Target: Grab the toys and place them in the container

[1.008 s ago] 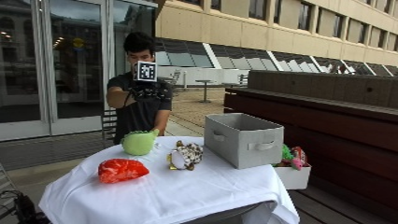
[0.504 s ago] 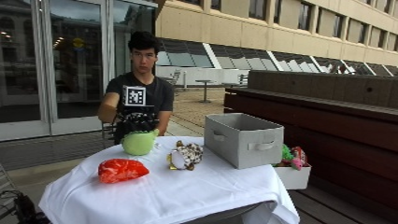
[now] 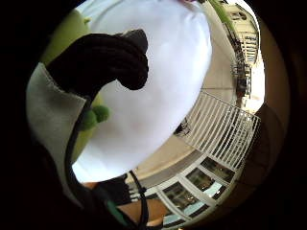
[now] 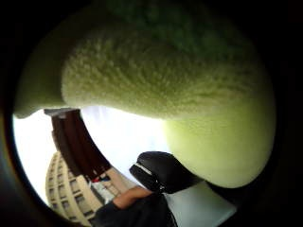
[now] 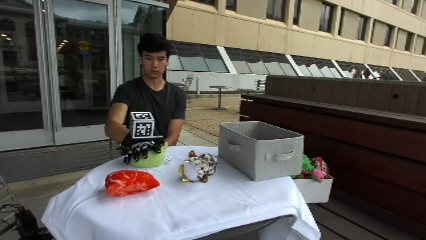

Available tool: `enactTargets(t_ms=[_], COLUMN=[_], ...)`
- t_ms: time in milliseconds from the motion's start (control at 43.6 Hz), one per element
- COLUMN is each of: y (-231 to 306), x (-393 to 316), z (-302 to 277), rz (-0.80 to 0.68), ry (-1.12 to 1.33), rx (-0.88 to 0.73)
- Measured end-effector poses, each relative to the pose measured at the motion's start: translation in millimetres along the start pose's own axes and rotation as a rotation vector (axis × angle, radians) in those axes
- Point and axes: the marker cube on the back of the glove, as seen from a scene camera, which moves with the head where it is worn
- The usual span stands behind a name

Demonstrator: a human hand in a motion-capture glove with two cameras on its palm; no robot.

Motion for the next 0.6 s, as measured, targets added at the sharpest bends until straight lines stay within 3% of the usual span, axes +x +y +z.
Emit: enactTargets(t_ms=[252, 390, 481, 596], y=[4, 7, 17, 2], x=[5, 6, 7, 13], z=[7, 4, 6, 1], rz=[0.001, 0.014, 0.024, 0.091], ry=[0.018, 0.034, 0.014, -0.069], rx=[-0.057, -0.009, 0.070, 0.286])
